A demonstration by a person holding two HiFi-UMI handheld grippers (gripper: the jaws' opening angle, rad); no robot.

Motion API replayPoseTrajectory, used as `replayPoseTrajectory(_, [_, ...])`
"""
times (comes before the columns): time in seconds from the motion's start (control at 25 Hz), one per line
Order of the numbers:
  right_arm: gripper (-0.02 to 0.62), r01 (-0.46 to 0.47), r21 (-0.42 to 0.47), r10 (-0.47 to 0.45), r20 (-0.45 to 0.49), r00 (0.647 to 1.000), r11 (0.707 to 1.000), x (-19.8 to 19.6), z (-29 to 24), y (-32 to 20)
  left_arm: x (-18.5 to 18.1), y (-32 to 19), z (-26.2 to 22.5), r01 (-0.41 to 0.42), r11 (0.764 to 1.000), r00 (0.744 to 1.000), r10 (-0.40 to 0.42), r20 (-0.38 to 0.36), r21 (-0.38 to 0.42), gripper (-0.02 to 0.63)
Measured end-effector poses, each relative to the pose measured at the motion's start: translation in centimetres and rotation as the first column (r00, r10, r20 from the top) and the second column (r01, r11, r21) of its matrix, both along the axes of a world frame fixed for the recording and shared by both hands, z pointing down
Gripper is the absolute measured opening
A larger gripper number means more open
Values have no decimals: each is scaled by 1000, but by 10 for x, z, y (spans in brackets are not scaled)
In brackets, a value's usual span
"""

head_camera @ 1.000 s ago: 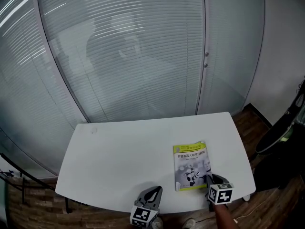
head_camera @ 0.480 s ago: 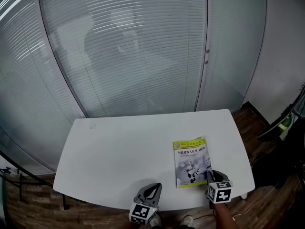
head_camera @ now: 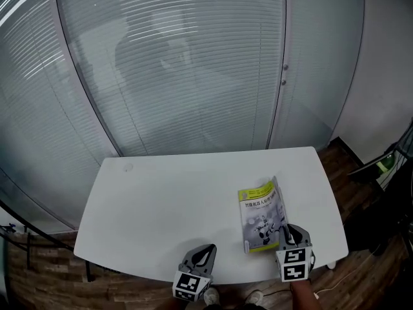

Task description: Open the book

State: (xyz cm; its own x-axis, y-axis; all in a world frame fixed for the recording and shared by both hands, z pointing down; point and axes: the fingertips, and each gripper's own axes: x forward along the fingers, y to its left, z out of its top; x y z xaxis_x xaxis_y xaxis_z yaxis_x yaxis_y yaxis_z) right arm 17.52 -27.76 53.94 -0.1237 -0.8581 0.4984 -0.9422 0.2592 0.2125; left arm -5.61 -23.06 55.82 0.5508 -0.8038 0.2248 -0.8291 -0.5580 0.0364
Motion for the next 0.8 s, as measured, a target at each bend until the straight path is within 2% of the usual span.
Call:
replayPoseTrajectory(0.24, [51, 75, 78, -61, -170, 983, 994, -40, -24, 4, -21, 1, 7, 17, 1000, 1000, -17, 11, -2, 11])
replayPoseTrajectory(0.48, [48, 238, 163, -161, -383, 910, 957, -105, -49, 13, -45, 2, 12, 59, 998, 998, -59, 3, -4, 11])
replayPoseTrajectory(0.8, [41, 393, 189, -279, -444, 851, 900, -180, -56, 25, -88, 8, 7, 141, 990, 990, -142, -21, -22, 11])
